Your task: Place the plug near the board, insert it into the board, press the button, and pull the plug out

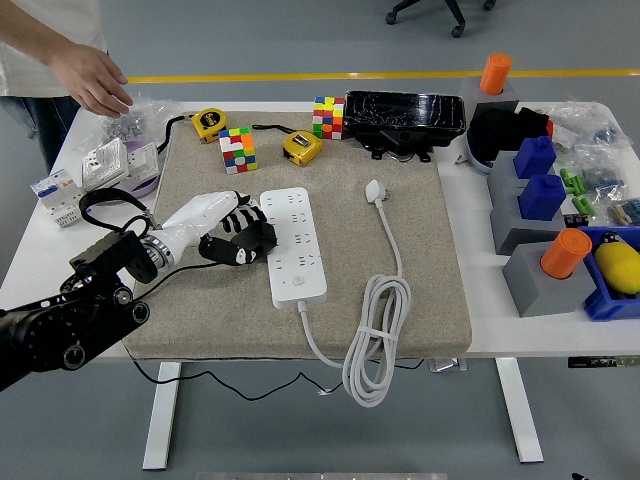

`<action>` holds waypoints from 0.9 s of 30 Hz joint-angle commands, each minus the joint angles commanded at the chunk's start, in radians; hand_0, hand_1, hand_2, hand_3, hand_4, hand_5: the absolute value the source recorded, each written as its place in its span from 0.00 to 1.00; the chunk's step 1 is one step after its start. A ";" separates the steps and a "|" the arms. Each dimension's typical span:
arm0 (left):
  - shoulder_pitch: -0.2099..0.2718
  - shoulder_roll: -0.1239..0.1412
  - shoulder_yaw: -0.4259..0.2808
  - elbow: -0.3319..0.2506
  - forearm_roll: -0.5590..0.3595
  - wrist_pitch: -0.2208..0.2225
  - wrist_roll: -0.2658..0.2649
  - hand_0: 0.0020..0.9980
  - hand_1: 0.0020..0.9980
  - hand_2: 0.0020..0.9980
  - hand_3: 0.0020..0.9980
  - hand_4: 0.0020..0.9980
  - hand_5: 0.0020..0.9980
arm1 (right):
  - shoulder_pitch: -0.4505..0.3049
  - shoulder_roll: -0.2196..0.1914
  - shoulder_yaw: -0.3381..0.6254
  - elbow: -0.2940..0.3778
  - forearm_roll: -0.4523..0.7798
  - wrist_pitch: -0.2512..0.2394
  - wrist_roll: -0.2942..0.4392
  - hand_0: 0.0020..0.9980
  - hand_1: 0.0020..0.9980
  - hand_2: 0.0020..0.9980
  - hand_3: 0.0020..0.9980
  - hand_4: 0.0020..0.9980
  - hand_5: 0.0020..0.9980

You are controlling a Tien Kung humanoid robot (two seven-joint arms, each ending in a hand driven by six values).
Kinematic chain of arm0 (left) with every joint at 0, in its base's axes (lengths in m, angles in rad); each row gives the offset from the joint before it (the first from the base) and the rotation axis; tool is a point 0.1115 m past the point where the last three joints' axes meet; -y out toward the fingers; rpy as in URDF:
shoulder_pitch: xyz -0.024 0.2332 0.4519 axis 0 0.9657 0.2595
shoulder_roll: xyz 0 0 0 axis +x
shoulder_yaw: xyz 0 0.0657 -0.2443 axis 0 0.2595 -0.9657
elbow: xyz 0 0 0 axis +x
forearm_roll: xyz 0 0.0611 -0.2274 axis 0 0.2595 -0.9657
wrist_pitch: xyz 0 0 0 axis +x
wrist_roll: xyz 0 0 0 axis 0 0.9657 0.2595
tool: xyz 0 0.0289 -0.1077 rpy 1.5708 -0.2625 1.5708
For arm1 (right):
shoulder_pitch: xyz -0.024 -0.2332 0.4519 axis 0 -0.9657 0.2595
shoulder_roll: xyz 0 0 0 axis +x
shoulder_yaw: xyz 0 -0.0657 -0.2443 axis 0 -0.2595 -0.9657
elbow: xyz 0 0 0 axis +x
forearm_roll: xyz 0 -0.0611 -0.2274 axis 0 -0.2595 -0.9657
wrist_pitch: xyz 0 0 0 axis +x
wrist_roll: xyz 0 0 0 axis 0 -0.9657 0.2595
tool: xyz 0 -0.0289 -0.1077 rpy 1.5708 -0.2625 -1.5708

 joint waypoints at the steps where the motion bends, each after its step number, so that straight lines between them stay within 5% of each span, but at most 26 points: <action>1: 0.001 0.000 0.000 0.000 -0.002 0.000 -0.002 0.39 0.39 0.46 0.58 0.62 0.00 | 0.000 0.000 0.000 0.000 0.000 0.000 0.000 0.68 0.69 0.69 0.60 0.93 0.53; 2: 0.001 0.000 -0.001 0.001 -0.005 0.001 -0.003 0.39 0.39 0.46 0.58 0.62 0.00 | -0.001 -0.001 -0.001 0.000 0.000 0.000 0.000 0.68 0.69 0.69 0.60 0.93 0.53; 3: 0.001 0.000 -0.002 0.001 -0.009 0.000 -0.005 0.52 0.52 0.59 0.59 0.74 0.00 | 0.000 -0.001 -0.001 0.000 0.000 0.000 0.000 0.68 0.69 0.69 0.60 0.93 0.53; 8: 0.000 -0.001 -0.005 0.004 -0.030 0.003 -0.011 0.52 0.52 0.59 0.59 0.74 0.00 | -0.001 -0.002 -0.002 -0.001 0.001 0.000 0.000 0.68 0.69 0.69 0.60 0.93 0.53; 9: 0.000 -0.001 -0.005 0.005 -0.032 0.004 -0.011 0.65 0.71 0.77 0.81 0.97 0.01 | -0.001 -0.002 -0.002 -0.001 0.000 0.000 0.000 0.68 0.69 0.70 0.60 0.93 0.53; 27: 0.024 0.008 -0.057 -0.042 -0.033 0.012 -0.006 0.64 0.71 0.76 0.81 1.00 0.09 | 0.001 -0.003 -0.011 0.000 0.002 0.000 0.000 0.68 0.69 0.69 0.60 0.93 0.53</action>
